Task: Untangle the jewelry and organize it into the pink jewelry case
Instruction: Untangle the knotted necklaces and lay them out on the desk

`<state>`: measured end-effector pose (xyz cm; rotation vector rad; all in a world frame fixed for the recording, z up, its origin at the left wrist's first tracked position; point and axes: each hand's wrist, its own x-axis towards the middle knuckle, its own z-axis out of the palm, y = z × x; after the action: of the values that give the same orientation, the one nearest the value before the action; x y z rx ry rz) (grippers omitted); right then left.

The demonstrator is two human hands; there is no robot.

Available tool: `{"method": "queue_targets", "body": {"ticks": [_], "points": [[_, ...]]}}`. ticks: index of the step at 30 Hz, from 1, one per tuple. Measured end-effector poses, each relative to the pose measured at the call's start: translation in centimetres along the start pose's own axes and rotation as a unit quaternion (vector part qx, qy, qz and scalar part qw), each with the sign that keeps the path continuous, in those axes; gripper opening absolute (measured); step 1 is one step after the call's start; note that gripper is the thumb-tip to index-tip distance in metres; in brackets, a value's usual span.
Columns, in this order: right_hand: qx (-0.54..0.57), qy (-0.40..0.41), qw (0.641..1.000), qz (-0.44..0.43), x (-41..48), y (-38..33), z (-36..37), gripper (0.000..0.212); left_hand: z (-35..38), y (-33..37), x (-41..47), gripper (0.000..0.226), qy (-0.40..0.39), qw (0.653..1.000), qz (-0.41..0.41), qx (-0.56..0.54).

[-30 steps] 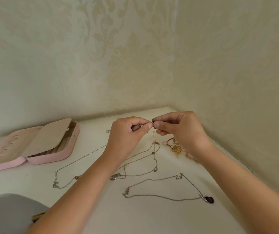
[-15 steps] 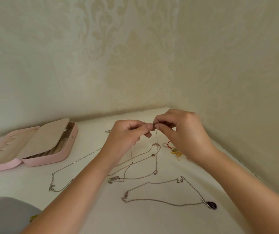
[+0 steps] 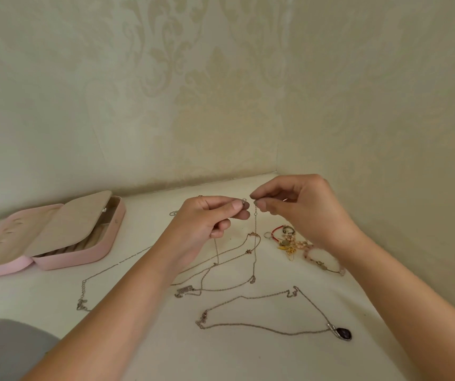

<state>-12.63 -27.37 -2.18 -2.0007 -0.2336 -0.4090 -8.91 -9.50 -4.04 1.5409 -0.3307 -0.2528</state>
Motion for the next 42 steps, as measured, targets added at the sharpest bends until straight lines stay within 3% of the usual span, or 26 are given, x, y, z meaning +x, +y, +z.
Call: {"method": "queue_targets", "body": {"ticks": [7,10,13,16,18,21,23,28,33,38,42], "points": [[0.015,-0.037,0.999,0.017,0.1,0.0,-0.1,0.014,0.1,0.3,-0.1,0.024,-0.076,0.993,-0.055,-0.073],[0.024,-0.058,0.998,0.026,0.1,0.1,0.1,0.013,0.4,0.3,-0.1,0.018,-0.092,0.986,-0.082,-0.115],[0.061,-0.079,0.993,0.071,0.3,0.6,0.2,0.011,0.7,0.2,0.0,0.014,-0.087,0.979,-0.093,-0.161],[0.150,-0.121,0.963,0.187,0.4,1.1,0.4,0.019,0.7,0.2,0.1,0.013,-0.062,0.969,-0.103,-0.215],[0.182,-0.106,0.945,0.250,0.5,1.4,0.7,0.025,0.7,0.2,0.3,0.014,-0.037,0.960,-0.105,-0.257],[0.138,-0.077,0.963,0.221,0.6,1.7,0.9,0.018,0.6,0.1,0.5,0.013,-0.014,0.950,-0.100,-0.295],[0.159,-0.120,0.960,0.195,0.4,1.4,1.0,0.016,0.6,0.1,0.5,0.012,-0.009,0.954,-0.095,-0.285],[0.284,-0.214,0.912,0.206,0.1,0.9,1.4,0.015,0.7,-0.1,0.5,0.013,-0.009,0.967,-0.076,-0.242],[0.242,-0.157,0.937,0.194,0.3,0.9,1.3,0.019,0.7,-0.2,0.5,0.014,-0.005,0.975,-0.060,-0.212],[0.167,-0.097,0.969,0.155,0.5,1.1,0.3,0.018,0.5,-0.3,0.1,0.017,0.018,0.998,-0.046,-0.045],[0.109,-0.046,0.983,0.141,0.3,1.1,0.5,0.013,0.7,-0.4,0.0,0.014,0.019,0.999,-0.038,-0.005]]}}
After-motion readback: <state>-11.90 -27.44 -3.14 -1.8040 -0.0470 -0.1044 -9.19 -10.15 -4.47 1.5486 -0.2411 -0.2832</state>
